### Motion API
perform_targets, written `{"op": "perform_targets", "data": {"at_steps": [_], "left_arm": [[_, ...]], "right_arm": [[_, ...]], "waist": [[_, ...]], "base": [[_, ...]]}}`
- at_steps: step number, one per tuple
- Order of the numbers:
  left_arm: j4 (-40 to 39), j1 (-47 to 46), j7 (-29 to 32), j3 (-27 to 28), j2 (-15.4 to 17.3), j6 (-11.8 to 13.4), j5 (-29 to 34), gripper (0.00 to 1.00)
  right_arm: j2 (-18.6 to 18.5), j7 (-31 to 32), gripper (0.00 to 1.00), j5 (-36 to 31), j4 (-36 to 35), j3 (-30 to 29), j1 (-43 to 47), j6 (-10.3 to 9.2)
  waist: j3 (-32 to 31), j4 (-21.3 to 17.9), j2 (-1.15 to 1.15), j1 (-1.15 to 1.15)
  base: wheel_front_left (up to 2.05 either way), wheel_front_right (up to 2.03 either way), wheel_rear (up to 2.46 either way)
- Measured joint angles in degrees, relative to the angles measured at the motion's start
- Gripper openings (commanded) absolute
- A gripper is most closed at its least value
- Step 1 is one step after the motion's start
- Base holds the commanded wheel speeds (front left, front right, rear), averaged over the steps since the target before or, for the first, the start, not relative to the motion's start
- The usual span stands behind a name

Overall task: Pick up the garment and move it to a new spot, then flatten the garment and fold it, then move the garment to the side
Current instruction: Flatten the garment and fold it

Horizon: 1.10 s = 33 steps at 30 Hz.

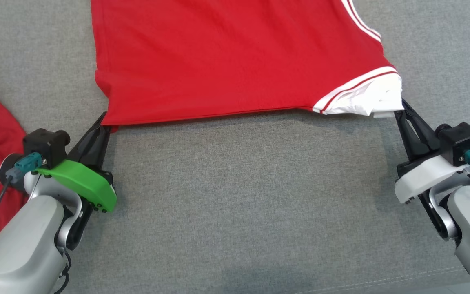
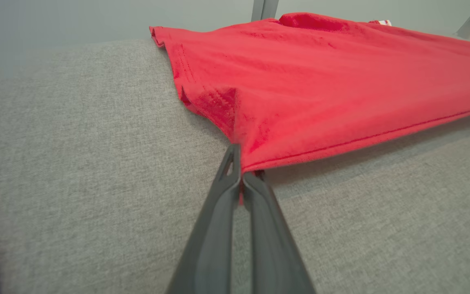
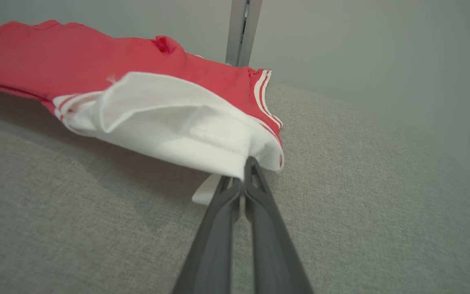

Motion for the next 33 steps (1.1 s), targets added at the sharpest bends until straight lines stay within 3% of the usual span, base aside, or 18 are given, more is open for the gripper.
{"op": "perform_targets", "data": {"at_steps": [6,13,26,27,29,31,32,33], "left_arm": [[-3.82,5.88,0.08,0.05,0.49,2.54,4.12,0.00],[-3.44,16.94,0.25,-0.54,-3.81,4.42,4.77,0.00],[-4.65,21.68,0.24,3.02,-6.59,4.79,5.93,0.00],[-4.70,21.68,0.25,3.39,-6.79,4.79,6.16,0.00],[-4.79,21.68,0.25,4.03,-7.00,4.79,6.42,0.00],[-4.79,21.68,0.25,4.34,-7.33,4.79,6.42,0.00],[-4.77,21.68,0.24,4.48,-7.48,4.79,6.43,0.00],[-4.67,21.68,0.25,4.50,-7.59,4.79,6.53,0.00]], "right_arm": [[-1.60,0.11,0.00,-3.70,1.79,3.69,2.05,0.00],[-0.74,0.60,0.00,-3.68,5.80,4.78,10.85,-0.10],[1.36,0.55,0.00,-5.39,8.17,5.32,12.38,-0.43],[1.35,0.54,0.04,-5.78,8.36,5.22,12.37,-0.43],[1.44,0.51,0.20,-6.23,8.72,5.19,12.35,-0.43],[1.42,0.40,0.44,-6.83,8.91,5.10,12.29,-0.43],[1.41,0.22,0.74,-7.13,9.07,5.05,12.29,-0.43],[1.40,0.07,0.94,-7.37,9.21,5.03,12.28,-0.43]], "waist": [[-3.95,-0.17,0.00,0.00],[-7.57,0.73,0.00,0.00],[-8.87,2.39,0.00,0.00],[-8.83,2.51,0.00,-0.01],[-8.78,2.62,0.00,0.00],[-8.78,2.67,0.00,0.00],[-8.78,2.69,0.00,0.00],[-8.78,2.69,0.00,0.00]], "base": [[0.00,0.00,0.00],[0.00,0.00,0.00],[0.00,0.00,0.00],[0.00,0.00,0.00],[0.00,0.00,0.00],[0.00,0.00,0.00],[0.00,0.00,0.00],[0.00,0.00,0.00]]}}
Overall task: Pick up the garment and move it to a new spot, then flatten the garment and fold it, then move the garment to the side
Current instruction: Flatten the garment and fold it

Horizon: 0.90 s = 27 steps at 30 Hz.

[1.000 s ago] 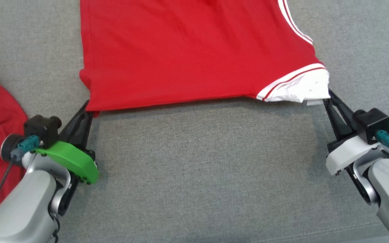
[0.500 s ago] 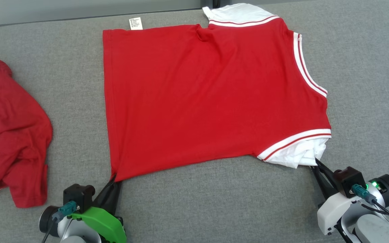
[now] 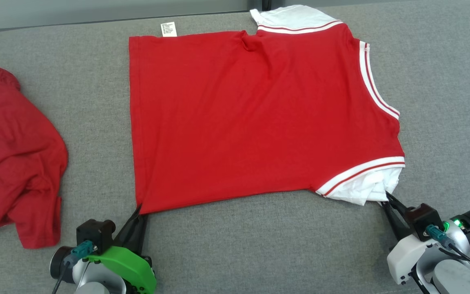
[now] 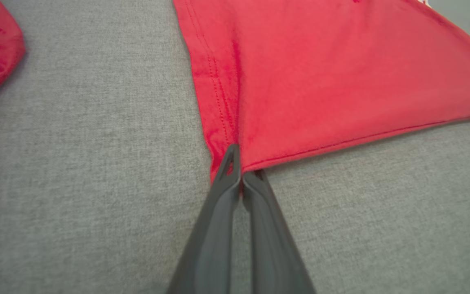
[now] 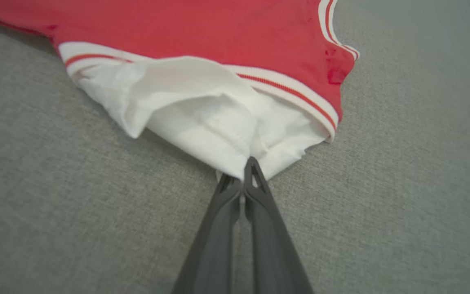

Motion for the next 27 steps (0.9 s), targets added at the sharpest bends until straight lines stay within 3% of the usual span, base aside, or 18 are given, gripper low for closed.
{"op": "perform_targets", "data": {"at_steps": [1,10,13,18,23,27], "left_arm": [[0.09,0.00,0.00,0.05,-0.14,-0.02,0.15,0.00],[1.38,0.97,-0.01,2.27,-1.82,-1.16,0.40,0.00],[1.43,2.18,0.00,3.24,-1.99,-1.33,0.41,0.00],[1.43,2.68,0.00,4.80,-2.24,-1.42,0.73,0.00],[1.51,2.71,0.00,4.50,-2.77,-2.44,2.40,0.00],[1.55,2.72,-0.01,4.60,-2.77,-2.87,2.93,0.00]], "right_arm": [[-0.02,0.00,1.00,-0.35,0.07,-0.03,-0.02,0.00],[0.05,-0.07,1.00,-1.60,0.76,-2.13,1.32,-0.07],[1.63,-0.07,1.00,3.03,-0.55,-3.66,3.81,0.00],[6.12,-0.13,1.00,15.58,-5.24,-9.18,7.39,2.67],[6.27,-0.33,1.00,21.72,-7.36,-13.39,7.57,5.45],[7.35,-0.52,1.00,24.62,-7.97,-15.94,7.40,6.05]], "waist": [[-0.01,-0.01,0.00,0.00],[-0.61,-0.80,0.00,0.00],[-0.99,-1.34,0.00,0.00],[-1.41,-2.47,0.00,0.00],[-1.78,-2.92,0.00,0.00],[-1.72,-2.76,0.00,0.00]], "base": [[0.00,0.00,0.00],[0.00,0.00,0.00],[0.00,0.00,0.00],[0.00,0.00,0.00],[0.00,0.00,0.00],[0.00,0.00,0.00]]}}
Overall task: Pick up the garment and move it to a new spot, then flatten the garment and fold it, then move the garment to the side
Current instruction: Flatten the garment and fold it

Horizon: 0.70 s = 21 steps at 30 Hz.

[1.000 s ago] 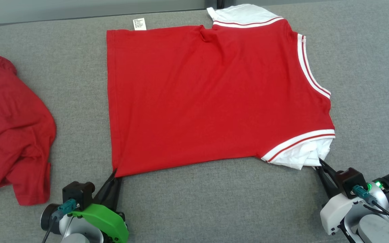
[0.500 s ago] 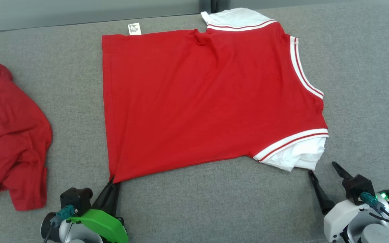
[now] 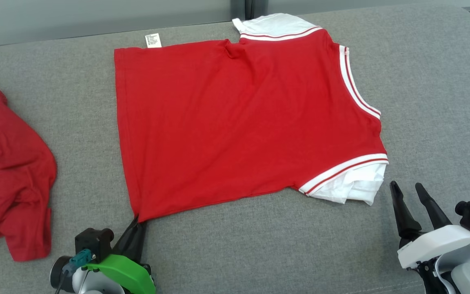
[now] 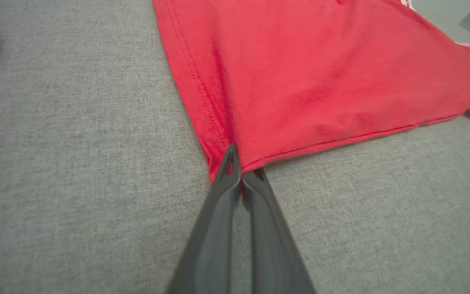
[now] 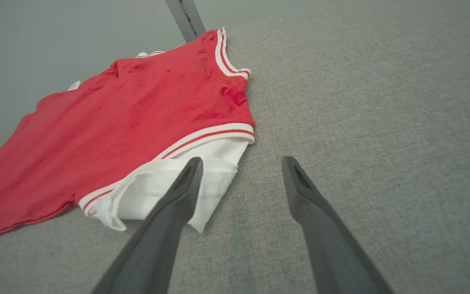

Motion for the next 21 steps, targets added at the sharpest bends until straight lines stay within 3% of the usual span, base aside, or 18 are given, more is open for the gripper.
{"op": "perform_targets", "data": {"at_steps": [5,12,14,15,16,21], "left_arm": [[-0.03,0.00,0.01,0.16,-0.05,-0.51,0.59,0.00],[-0.01,-0.16,0.00,-0.02,-0.37,-1.36,1.62,0.00],[0.01,-0.18,0.00,0.07,-0.47,-1.49,2.04,0.00],[0.02,-0.19,0.00,0.16,-0.53,-1.51,2.22,0.00],[0.04,-0.20,0.00,0.24,-0.60,-1.52,2.38,0.00],[0.27,-0.20,-0.01,0.64,-0.93,-1.89,2.49,0.00]], "right_arm": [[0.98,0.03,0.99,0.91,1.76,0.33,-1.97,0.62],[2.33,1.66,0.84,0.88,5.92,2.19,-4.66,1.11],[2.70,1.87,0.76,0.87,6.91,2.41,-5.24,1.12],[2.82,1.91,0.67,0.87,7.35,2.50,-5.46,1.18],[2.92,2.07,0.51,0.87,7.72,2.58,-5.63,1.44],[3.26,2.09,0.35,0.87,9.27,2.85,-6.51,1.98]], "waist": [[0.52,0.25,0.00,0.00],[1.65,0.96,0.00,0.00],[1.90,1.23,0.00,0.00],[2.00,1.34,0.00,0.00],[2.06,1.42,0.00,0.00],[2.12,1.46,0.00,0.00]], "base": [[0.00,0.00,0.00],[0.00,0.00,0.00],[0.00,0.00,0.00],[0.00,0.00,0.00],[0.00,0.00,0.00],[0.00,0.00,0.00]]}}
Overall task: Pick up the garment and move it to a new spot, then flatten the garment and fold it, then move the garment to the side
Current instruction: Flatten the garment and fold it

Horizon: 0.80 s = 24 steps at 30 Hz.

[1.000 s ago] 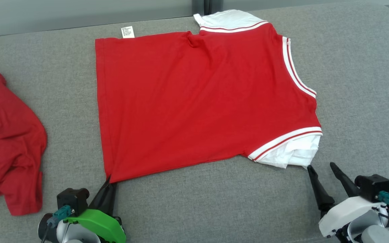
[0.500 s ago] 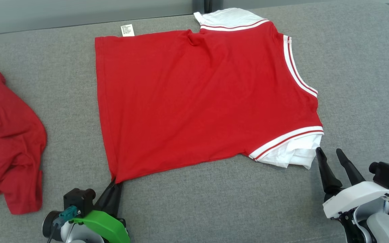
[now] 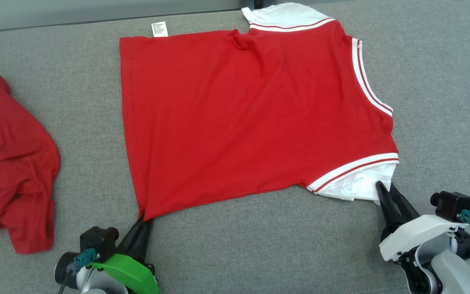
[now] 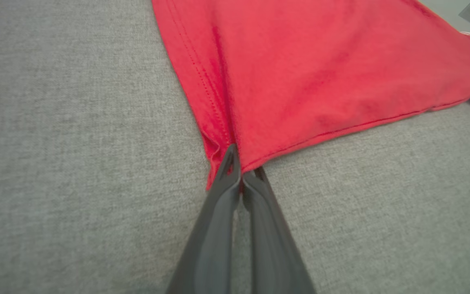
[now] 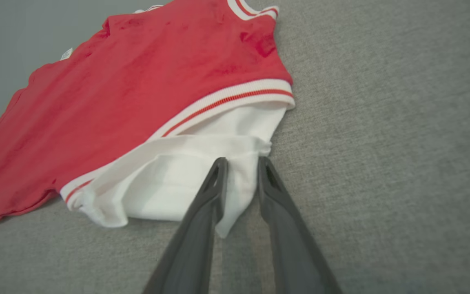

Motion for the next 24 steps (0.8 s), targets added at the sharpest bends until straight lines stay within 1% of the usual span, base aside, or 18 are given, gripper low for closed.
{"op": "perform_targets", "data": {"at_steps": [1,2,3,4,5,7,9,12,14,15,16,18,19,20,21,22,24], "left_arm": [[0.05,0.00,0.00,0.09,-0.02,-0.11,0.00,0.00],[0.12,0.00,0.00,0.18,-0.07,-0.12,0.04,0.00],[0.18,0.00,0.00,0.29,-0.15,-0.12,0.25,0.00],[0.23,0.00,0.00,0.40,-0.23,-0.13,0.48,0.00],[0.30,0.00,0.00,0.52,-0.30,-0.16,0.57,0.00],[0.47,0.00,0.01,0.79,-0.48,-0.21,0.57,0.00],[0.66,0.00,0.00,1.04,-0.62,-0.55,0.59,0.00],[0.93,0.01,0.00,1.37,-0.74,-0.63,0.76,0.00],[1.10,0.01,0.00,1.53,-0.75,-0.64,0.96,0.00],[1.12,0.03,0.00,1.72,-0.76,-0.64,0.97,0.00],[1.12,0.04,0.00,1.98,-0.77,-0.64,0.97,0.00],[1.23,0.03,0.00,2.02,-0.79,-0.70,0.99,0.00],[1.26,0.03,0.00,2.07,-0.80,-0.71,1.00,0.00],[1.30,0.03,-0.01,2.12,-0.82,-0.78,1.02,0.00],[1.30,0.03,-0.01,2.12,-0.82,-0.78,1.02,0.00],[1.34,0.03,-0.01,2.23,-0.85,-1.09,1.15,0.00],[1.40,0.03,-0.01,2.46,-0.91,-1.14,1.51,0.00]], "right_arm": [[0.03,0.02,0.34,0.01,0.34,0.00,-0.10,0.07],[0.08,0.03,0.36,0.01,0.63,0.00,-0.19,0.15],[0.11,0.03,0.35,0.01,0.90,0.00,-0.30,0.30],[0.13,0.02,0.31,0.01,1.12,0.02,-0.42,0.32],[0.14,0.01,0.31,0.00,1.34,0.04,-0.52,0.51],[0.13,-0.03,0.34,-0.01,1.63,0.10,-0.75,0.54],[0.13,-0.09,0.41,-0.03,1.69,0.11,-0.78,0.54],[0.13,-0.49,0.42,-0.11,1.78,0.10,-0.78,0.55],[0.13,-0.54,0.38,-0.35,1.81,0.11,-0.77,0.56],[0.13,-0.54,0.32,-0.48,1.81,0.16,-0.77,0.74],[0.14,-0.55,0.29,-0.49,1.81,0.30,-0.78,1.02],[0.21,-0.64,0.27,-0.54,1.89,0.27,-0.77,1.03],[0.19,-0.65,0.27,-0.63,1.97,0.26,-0.77,1.03],[0.19,-0.79,0.31,-0.73,2.03,0.26,-0.77,1.03],[0.19,-0.79,0.31,-0.73,2.03,0.26,-0.77,1.03],[0.19,-1.05,0.28,-0.91,2.07,0.26,-0.77,1.03],[0.21,-1.05,0.28,-1.00,2.07,0.26,-0.77,1.04]], "waist": [[-0.01,-0.03,0.00,0.00],[-0.01,-0.08,0.00,0.00],[-0.03,-0.13,0.00,0.00],[-0.05,-0.19,0.00,0.00],[-0.08,-0.24,0.00,0.00],[-0.15,-0.36,0.00,0.00],[-0.21,-0.47,0.00,0.00],[-0.26,-0.65,0.00,0.00],[-0.27,-0.79,0.00,0.00],[-0.26,-0.87,0.00,0.00],[-0.22,-1.00,0.00,0.00],[-0.17,-1.22,0.00,0.00],[-0.15,-1.29,0.00,0.00],[-0.13,-1.36,0.00,0.00],[-0.13,-1.36,0.00,0.00],[-0.11,-1.41,0.00,0.00],[-0.06,-1.52,0.00,0.00]], "base": [[0.00,0.00,0.00],[0.00,0.00,0.00],[0.00,0.00,0.00],[0.00,0.00,0.00],[0.00,0.00,0.00],[0.00,0.00,0.00],[0.00,0.00,0.00],[0.00,0.00,0.00],[0.00,0.00,0.00],[0.00,0.00,0.00],[0.00,0.00,0.00],[0.00,0.00,0.00],[0.00,0.00,0.00],[0.00,0.00,0.00],[0.00,0.00,0.00],[0.00,0.00,0.00],[0.00,0.00,0.00]]}}
